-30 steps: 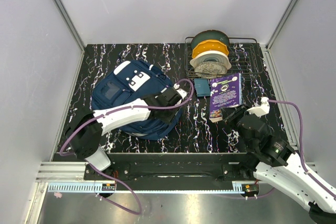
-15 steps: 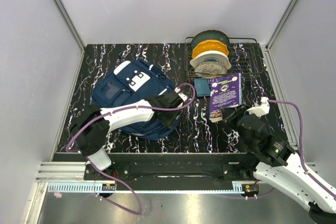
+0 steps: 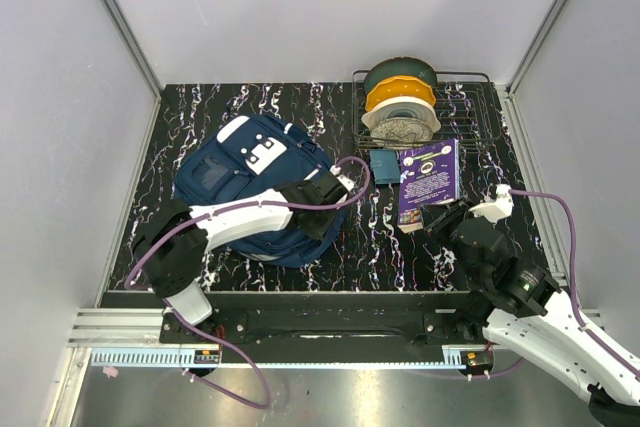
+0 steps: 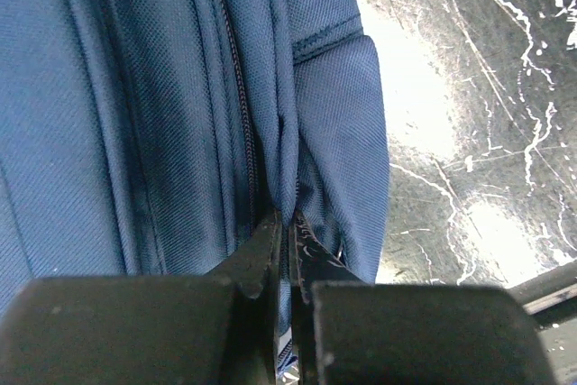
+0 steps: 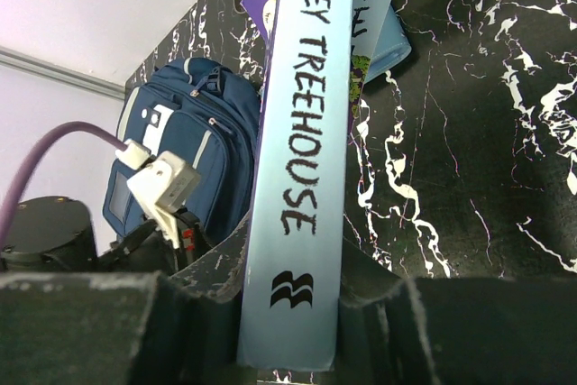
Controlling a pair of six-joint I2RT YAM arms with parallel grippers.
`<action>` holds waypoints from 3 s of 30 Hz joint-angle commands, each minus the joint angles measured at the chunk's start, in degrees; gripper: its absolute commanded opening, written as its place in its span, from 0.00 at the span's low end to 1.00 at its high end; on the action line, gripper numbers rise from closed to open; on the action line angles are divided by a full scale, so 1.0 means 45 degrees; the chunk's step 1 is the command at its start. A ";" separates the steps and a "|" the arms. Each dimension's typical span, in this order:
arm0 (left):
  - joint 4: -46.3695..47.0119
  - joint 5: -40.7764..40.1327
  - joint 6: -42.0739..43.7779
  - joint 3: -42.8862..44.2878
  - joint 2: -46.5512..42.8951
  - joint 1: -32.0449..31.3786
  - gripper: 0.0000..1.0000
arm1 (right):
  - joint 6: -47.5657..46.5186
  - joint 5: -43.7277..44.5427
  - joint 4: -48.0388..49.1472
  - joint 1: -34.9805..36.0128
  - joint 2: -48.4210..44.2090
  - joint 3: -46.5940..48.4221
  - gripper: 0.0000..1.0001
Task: Pack the student bag
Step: Place the book in the student bag.
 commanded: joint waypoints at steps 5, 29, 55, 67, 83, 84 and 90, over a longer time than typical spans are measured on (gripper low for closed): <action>-0.0198 -0.0145 0.0126 0.1189 -0.2102 0.0043 0.00 | 0.0294 0.0288 0.1245 -0.0021 -0.0045 0.0123 0.10; -0.0433 0.0266 -0.0185 0.1854 -0.3703 0.0668 0.04 | 0.0275 0.0073 0.1420 -0.0021 0.0130 0.0064 0.11; 0.3180 -0.0982 -0.2900 -0.0742 -0.7549 0.1215 0.01 | 0.0275 -0.0044 0.1538 -0.0021 0.0208 -0.0014 0.11; 0.3319 -0.2427 -0.2999 -0.0922 -0.8820 0.1254 0.00 | -0.0387 -0.0726 0.2180 -0.0001 0.0636 0.0064 0.10; 0.0430 -0.5573 -0.1435 0.1872 -0.9271 0.2172 0.00 | -0.1329 -0.9043 0.7430 -0.0001 0.4601 0.0749 0.02; 0.0330 -0.5613 -0.1416 0.2009 -0.9173 0.2191 0.00 | -0.0979 -0.9957 0.8209 -0.0020 0.4758 0.0690 0.02; 0.0407 -0.5828 -0.1377 0.2244 -0.8997 0.2192 0.00 | 0.1207 -1.2524 1.1475 -0.0001 0.6534 0.0298 0.00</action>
